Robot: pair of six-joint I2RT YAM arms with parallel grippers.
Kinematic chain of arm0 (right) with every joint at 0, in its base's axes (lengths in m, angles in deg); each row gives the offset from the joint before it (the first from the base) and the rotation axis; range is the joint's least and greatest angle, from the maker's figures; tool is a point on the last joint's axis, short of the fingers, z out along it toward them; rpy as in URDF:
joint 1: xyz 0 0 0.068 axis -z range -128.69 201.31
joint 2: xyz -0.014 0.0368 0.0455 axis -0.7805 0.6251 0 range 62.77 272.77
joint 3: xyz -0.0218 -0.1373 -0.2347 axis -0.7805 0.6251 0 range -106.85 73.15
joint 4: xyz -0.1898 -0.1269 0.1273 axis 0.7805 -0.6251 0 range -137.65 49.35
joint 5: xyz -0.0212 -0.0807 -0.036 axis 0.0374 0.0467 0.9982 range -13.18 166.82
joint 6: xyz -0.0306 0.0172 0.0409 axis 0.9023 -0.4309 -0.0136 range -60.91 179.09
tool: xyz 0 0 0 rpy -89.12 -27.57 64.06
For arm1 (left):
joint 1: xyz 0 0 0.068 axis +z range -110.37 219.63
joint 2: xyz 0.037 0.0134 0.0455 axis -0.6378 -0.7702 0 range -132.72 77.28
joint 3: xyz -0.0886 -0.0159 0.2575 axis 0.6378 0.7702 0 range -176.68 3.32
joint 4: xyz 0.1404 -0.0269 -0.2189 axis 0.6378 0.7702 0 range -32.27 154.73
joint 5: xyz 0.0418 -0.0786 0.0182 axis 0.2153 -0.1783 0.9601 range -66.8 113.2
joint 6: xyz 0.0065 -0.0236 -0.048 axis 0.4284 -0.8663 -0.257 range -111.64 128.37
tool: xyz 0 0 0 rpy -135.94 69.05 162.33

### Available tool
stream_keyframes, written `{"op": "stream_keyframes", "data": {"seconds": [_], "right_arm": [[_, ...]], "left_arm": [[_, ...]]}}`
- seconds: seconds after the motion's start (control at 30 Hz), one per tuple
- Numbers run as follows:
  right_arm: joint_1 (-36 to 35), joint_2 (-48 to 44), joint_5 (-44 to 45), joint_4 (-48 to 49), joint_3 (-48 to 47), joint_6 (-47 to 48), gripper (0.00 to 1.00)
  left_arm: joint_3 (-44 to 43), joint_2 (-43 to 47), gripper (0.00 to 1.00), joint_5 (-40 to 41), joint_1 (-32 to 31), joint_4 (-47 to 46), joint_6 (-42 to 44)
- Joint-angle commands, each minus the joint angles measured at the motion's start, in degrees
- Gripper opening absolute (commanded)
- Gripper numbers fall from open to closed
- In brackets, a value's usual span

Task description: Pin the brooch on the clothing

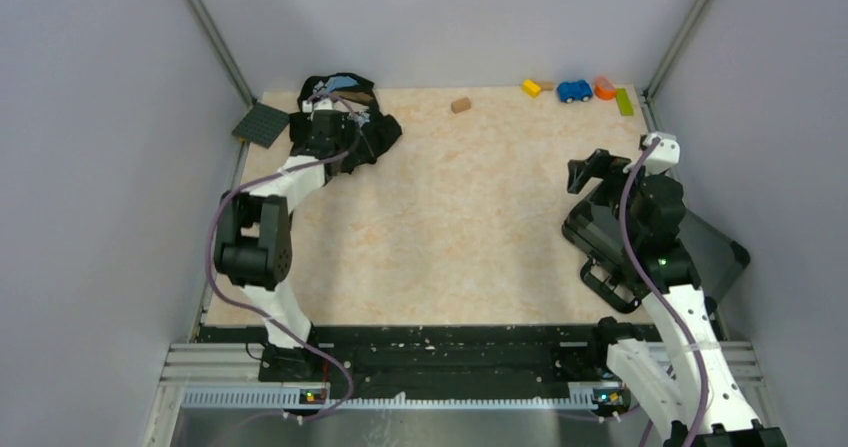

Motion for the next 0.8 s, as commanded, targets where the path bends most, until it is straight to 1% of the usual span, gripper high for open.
{"op": "stream_keyframes", "data": {"seconds": [0.0,0.07,0.13,0.2,0.23,0.27,0.3,0.33,0.37,0.47,0.57,0.63,0.77], "right_arm": [[0.44,-0.69,-1.45,-0.92,-4.08,0.00,0.99],[0.52,-0.46,-2.34,-1.40,-4.08,0.04,0.98],[0.47,-0.28,-3.10,-1.88,-3.91,-0.28,0.98],[0.46,0.00,-3.30,-1.92,-3.57,-1.04,0.98],[0.44,0.21,-5.01,-1.93,-3.53,-1.72,0.98],[0.48,0.41,-6.12,-2.12,-3.48,-2.25,0.97],[0.44,0.54,-7.38,-2.16,-3.34,-2.86,0.96],[0.44,0.60,-8.35,-2.19,-3.04,-3.61,0.95],[0.44,0.56,-9.56,-2.20,-2.74,-4.27,0.95],[0.51,0.92,-13.56,-2.47,-1.85,-6.02,0.95],[0.44,2.02,-17.11,-3.62,-1.96,-7.04,0.95],[0.44,3.08,-19.80,-4.83,-2.11,-7.80,0.95],[0.44,5.37,-25.08,-7.56,-0.96,-9.15,0.91]], "left_arm": [[-9.63,-8.12,0.80,5.80,2.44,1.11,-1.85],[-11.77,-11.10,0.81,7.67,2.97,2.54,-2.04],[-12.15,-13.00,0.82,8.51,3.50,1.57,-2.46],[-12.87,-14.87,0.82,7.69,4.10,1.34,-2.77],[-13.34,-15.82,0.81,6.87,4.31,1.34,-2.78],[-13.86,-16.88,0.74,5.71,4.37,1.29,-2.47],[-14.45,-17.76,0.61,4.12,4.46,1.30,-1.90],[-15.15,-18.49,0.47,2.52,4.47,1.71,-1.44],[-15.91,-19.00,0.29,0.48,4.47,2.31,-0.78],[-15.72,-18.08,0.00,-4.71,4.31,3.61,-0.59],[-9.47,-12.47,0.00,-7.80,3.36,0.00,-0.80],[-5.22,-6.97,0.00,-8.95,2.08,-2.01,-0.25],[0.26,0.03,0.00,-12.49,-0.80,-1.13,0.24]]}}
